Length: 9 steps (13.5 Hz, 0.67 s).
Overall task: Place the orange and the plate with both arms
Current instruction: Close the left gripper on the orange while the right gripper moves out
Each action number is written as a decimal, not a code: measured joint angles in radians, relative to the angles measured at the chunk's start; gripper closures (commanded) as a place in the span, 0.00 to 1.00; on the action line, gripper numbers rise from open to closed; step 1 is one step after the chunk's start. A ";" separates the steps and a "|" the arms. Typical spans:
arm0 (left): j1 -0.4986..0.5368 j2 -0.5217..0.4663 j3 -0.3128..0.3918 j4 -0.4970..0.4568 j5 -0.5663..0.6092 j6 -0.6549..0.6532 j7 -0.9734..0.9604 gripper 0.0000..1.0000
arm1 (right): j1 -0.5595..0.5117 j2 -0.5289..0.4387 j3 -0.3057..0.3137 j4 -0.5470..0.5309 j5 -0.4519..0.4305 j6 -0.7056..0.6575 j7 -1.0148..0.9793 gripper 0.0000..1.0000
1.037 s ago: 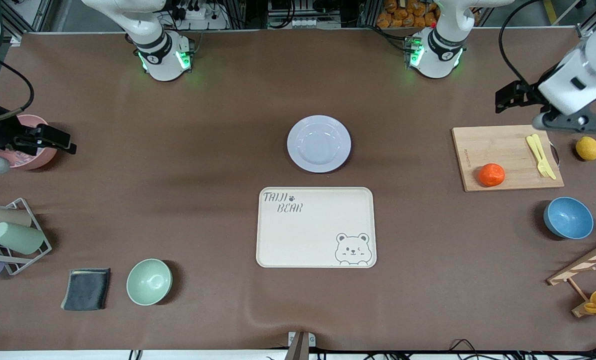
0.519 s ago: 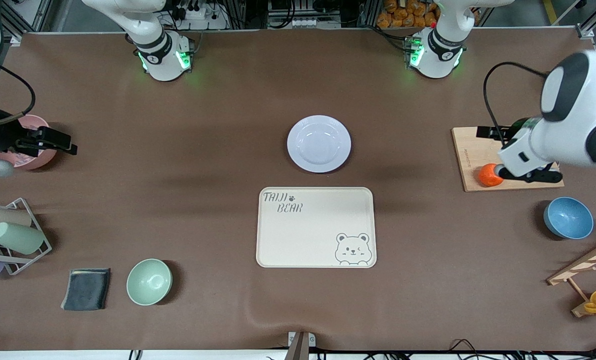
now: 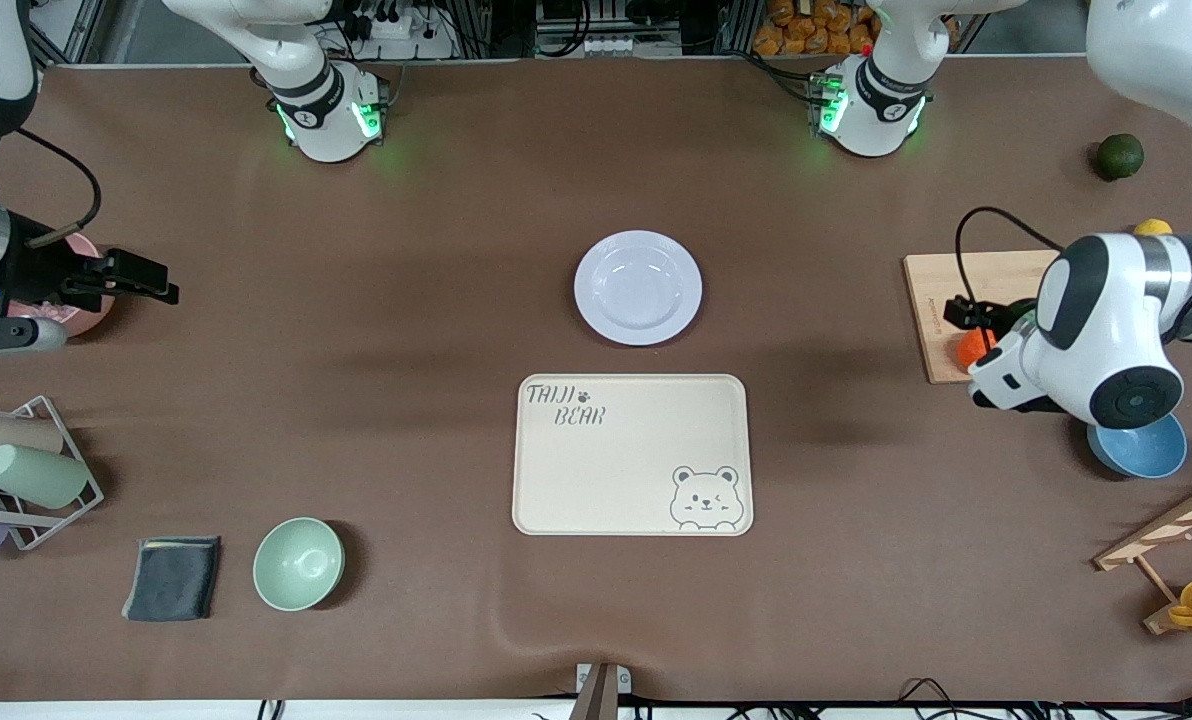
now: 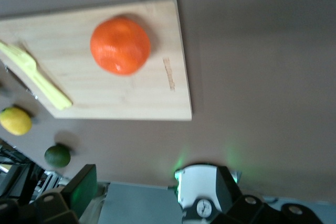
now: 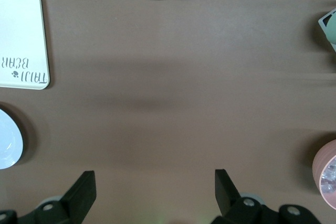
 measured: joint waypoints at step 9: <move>0.159 -0.024 0.000 -0.210 0.000 0.383 -0.050 0.00 | 0.008 0.020 0.002 -0.003 0.049 -0.003 0.026 0.00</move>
